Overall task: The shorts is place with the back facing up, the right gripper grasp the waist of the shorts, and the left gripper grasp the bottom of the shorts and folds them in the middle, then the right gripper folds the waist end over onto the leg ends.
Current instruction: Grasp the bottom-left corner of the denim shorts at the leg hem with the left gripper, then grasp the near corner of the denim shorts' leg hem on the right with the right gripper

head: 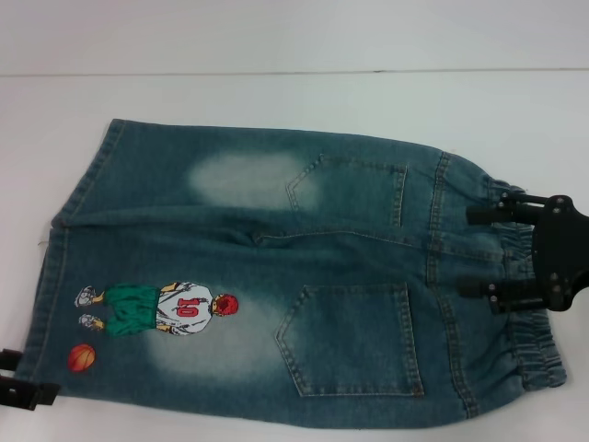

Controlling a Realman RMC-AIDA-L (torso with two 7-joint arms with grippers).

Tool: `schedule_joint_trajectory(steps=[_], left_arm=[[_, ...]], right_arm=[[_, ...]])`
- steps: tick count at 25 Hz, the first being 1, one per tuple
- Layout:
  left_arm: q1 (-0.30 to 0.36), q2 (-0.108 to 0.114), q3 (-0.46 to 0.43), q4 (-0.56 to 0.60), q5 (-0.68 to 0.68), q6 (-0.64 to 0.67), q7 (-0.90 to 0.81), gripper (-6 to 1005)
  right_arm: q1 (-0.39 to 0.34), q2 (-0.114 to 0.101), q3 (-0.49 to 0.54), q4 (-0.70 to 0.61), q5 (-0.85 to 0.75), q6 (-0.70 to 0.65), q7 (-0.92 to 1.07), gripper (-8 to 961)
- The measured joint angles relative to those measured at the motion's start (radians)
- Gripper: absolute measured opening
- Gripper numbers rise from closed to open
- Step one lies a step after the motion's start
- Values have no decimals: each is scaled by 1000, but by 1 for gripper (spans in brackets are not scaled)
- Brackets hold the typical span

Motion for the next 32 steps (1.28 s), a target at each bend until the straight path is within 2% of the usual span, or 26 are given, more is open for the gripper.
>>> schedule_joint_trajectory(steps=[11, 14, 19, 32], left_arm=[[-8, -4, 28, -5, 18, -10, -23, 856], [-9, -10, 47, -4, 22, -16, -32, 714], [-12, -20, 75, 0, 29, -29, -42, 681], [-16, -34, 69, 30, 25, -27, -67, 196]], right_arm=[[1, -1, 0, 0, -1, 0, 0, 922], [0, -1, 0, 0, -1, 1, 0, 922], [-1, -2, 0, 0, -1, -4, 0, 921], [-6, -2, 2, -15, 0, -8, 0, 921]])
